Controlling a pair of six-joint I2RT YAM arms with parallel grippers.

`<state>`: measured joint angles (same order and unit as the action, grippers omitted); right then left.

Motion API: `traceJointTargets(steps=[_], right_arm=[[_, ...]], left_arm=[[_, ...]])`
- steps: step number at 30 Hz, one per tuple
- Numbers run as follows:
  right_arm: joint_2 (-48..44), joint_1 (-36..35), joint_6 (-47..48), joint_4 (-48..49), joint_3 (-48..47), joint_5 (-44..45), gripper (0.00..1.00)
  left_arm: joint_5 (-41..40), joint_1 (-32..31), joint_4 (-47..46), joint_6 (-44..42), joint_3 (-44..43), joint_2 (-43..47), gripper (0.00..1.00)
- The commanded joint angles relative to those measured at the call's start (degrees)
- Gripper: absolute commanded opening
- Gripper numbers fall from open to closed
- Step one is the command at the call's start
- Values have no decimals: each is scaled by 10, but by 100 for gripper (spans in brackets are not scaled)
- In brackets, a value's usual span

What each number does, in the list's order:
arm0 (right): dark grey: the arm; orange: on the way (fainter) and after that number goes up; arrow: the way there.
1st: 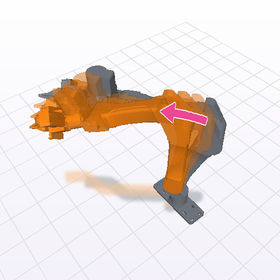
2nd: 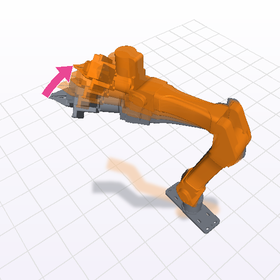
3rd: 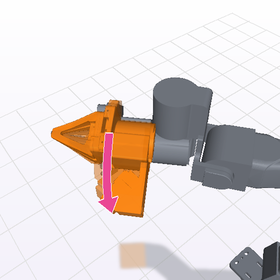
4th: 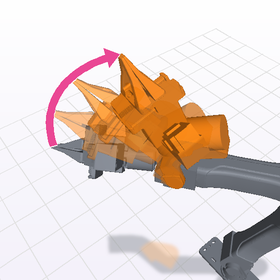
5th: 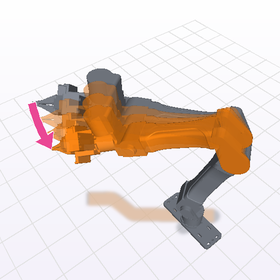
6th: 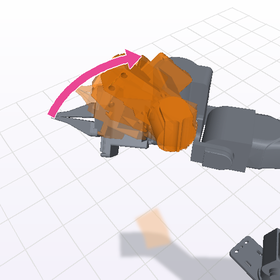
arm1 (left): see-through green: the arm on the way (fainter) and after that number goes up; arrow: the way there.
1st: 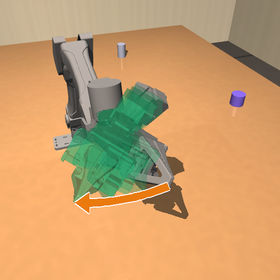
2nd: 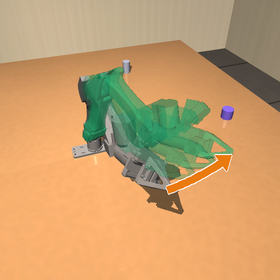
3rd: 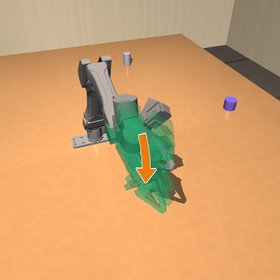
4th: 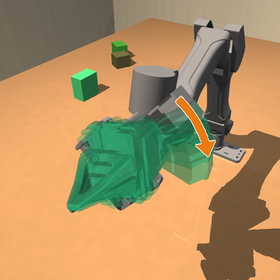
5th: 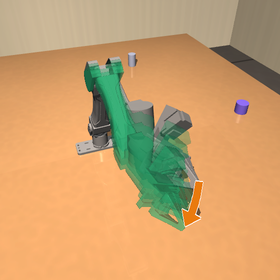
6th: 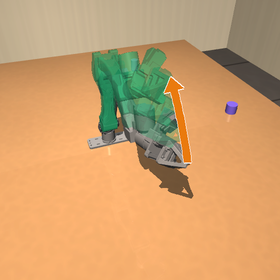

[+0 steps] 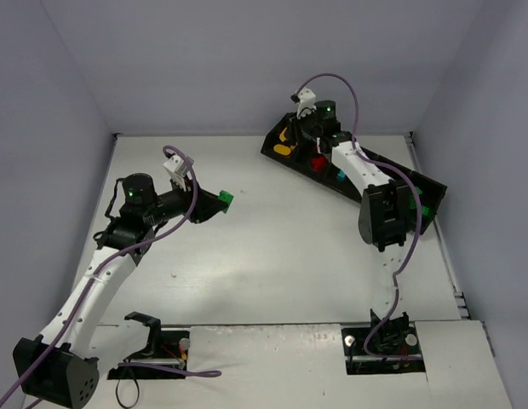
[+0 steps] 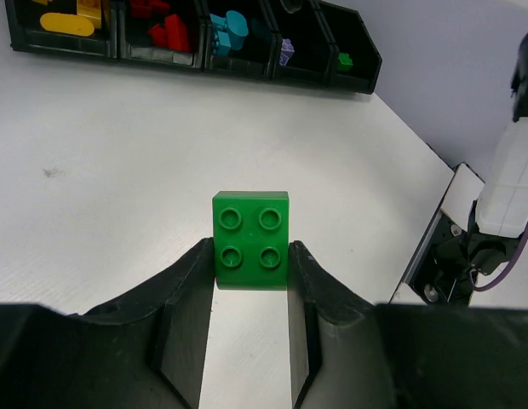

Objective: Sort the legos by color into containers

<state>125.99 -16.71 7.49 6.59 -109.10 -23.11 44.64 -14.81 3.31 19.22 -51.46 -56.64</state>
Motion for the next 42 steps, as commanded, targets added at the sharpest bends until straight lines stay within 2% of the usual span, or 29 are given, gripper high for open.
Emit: traceJointTargets(steps=[1, 4, 5, 7, 8, 9, 11, 12, 14, 16, 20, 22, 24, 27, 28, 31, 37, 42], right_arm=[[38, 3, 31, 47, -73, 49, 0], [69, 4, 40, 54, -114, 61, 7], [88, 4, 42, 58, -124, 65, 15], [108, 4, 48, 63, -153, 69, 22], [124, 4, 49, 68, -162, 73, 27], [130, 4, 49, 69, -169, 75, 40], [137, 5, 46, 78, -179, 87, 53], [137, 5, 45, 80, -179, 90, 63], [129, 4, 39, 81, -175, 91, 72], [115, 4, 38, 80, -163, 87, 75], [13, 5, 8, 79, -92, 39, 74], [-30, 5, -23, 77, -38, -24, 68], [-95, 4, -72, 72, 16, -103, 56], [-167, 1, -172, 70, 83, -185, 52], [-181, -1, -197, 69, 98, -241, 53], [-231, -16, -272, 66, 155, -309, 61], [-312, -78, -348, 58, 252, -357, 73], [-334, -129, -374, 55, 286, -369, 75]], left_arm=[[-5, 1, -4, 11, -7, 20, 0], [-9, 1, 7, 9, 0, 26, 0], [-10, 1, 13, 6, -1, 26, 0], [-10, 1, 16, 6, -1, 26, 0], [-10, 1, 18, 6, -2, 26, 0], [-10, 1, 21, 5, -3, 25, 0], [-7, 1, 21, 4, -4, 23, 0], [-7, 1, 23, 0, -5, 22, 0], [-6, 1, 23, -7, -5, 19, 0], [-3, 1, 19, -10, -5, 15, 0], [11, 1, 12, -32, -7, 12, 0], [19, 1, 5, -52, -7, 12, 0], [22, 0, 4, -86, -7, 14, 0], [27, 0, 10, -139, -8, 19, 0], [28, 0, 12, -153, -9, 21, 0], [30, -3, 16, -221, -10, 29, 0], [11, -9, 56, -312, -27, 28, 0], [-18, -36, 72, -354, -38, 29, 0]])
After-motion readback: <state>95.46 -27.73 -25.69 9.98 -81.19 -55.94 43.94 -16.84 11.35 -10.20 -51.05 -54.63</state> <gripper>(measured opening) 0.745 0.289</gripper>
